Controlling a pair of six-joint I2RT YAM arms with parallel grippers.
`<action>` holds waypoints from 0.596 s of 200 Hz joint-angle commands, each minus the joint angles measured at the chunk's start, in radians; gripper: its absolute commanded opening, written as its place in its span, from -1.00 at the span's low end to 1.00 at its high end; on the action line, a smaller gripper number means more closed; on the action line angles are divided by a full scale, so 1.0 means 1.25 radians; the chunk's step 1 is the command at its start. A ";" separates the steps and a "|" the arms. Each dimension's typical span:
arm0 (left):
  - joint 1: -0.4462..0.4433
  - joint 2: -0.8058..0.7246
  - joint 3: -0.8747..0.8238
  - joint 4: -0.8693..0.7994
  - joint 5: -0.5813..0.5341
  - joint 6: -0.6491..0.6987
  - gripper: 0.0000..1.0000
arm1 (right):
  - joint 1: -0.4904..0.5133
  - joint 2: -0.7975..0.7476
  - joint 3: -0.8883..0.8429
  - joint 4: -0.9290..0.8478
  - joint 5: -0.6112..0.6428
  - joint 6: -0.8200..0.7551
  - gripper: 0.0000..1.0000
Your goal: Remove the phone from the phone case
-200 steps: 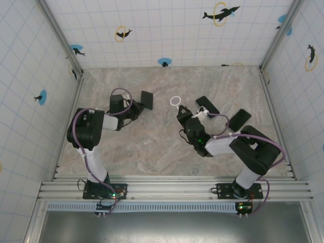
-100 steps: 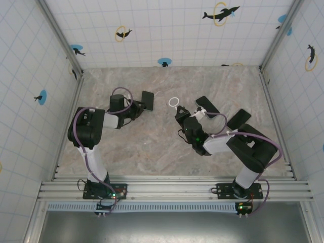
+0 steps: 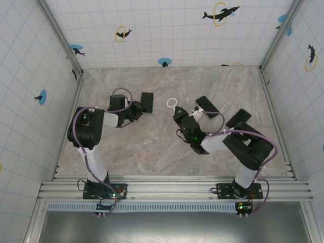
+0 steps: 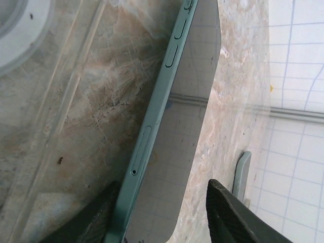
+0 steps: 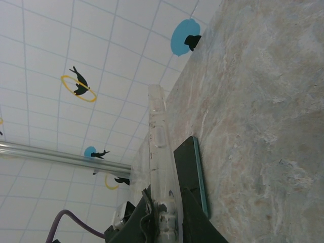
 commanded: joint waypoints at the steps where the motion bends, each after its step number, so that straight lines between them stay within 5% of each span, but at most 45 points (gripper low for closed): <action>1: 0.007 -0.025 0.020 -0.094 -0.041 0.055 0.01 | -0.001 0.014 0.042 -0.018 0.009 -0.009 -0.94; 119: 0.006 -0.064 0.060 -0.289 -0.045 0.141 0.25 | -0.022 0.166 0.197 -0.104 0.021 -0.065 -0.92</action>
